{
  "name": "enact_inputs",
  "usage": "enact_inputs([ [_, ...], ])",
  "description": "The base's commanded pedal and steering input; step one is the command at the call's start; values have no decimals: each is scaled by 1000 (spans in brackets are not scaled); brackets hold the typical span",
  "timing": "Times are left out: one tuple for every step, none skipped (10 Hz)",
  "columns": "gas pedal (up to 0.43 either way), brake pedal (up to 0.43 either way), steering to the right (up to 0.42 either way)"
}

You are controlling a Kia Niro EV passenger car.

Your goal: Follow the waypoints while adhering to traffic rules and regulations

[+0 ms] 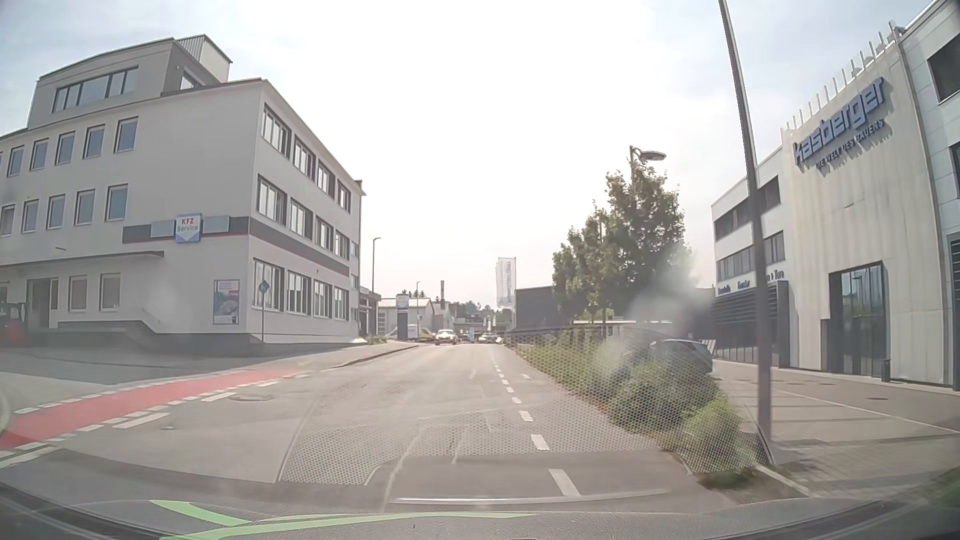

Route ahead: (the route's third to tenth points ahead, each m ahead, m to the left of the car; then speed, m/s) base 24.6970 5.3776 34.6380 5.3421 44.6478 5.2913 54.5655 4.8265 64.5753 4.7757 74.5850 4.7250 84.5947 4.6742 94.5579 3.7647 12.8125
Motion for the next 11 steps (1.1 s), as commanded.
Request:
enact_inputs([
  [79,0,-2],
  [79,0,-2],
  [79,0,-2],
  [79,0,-1],
  [67,0,0],
  [67,0,0],
  [67,0,1],
  [67,0,1],
  [67,0,1],
  [67,0,1],
  [67,0,1],
])
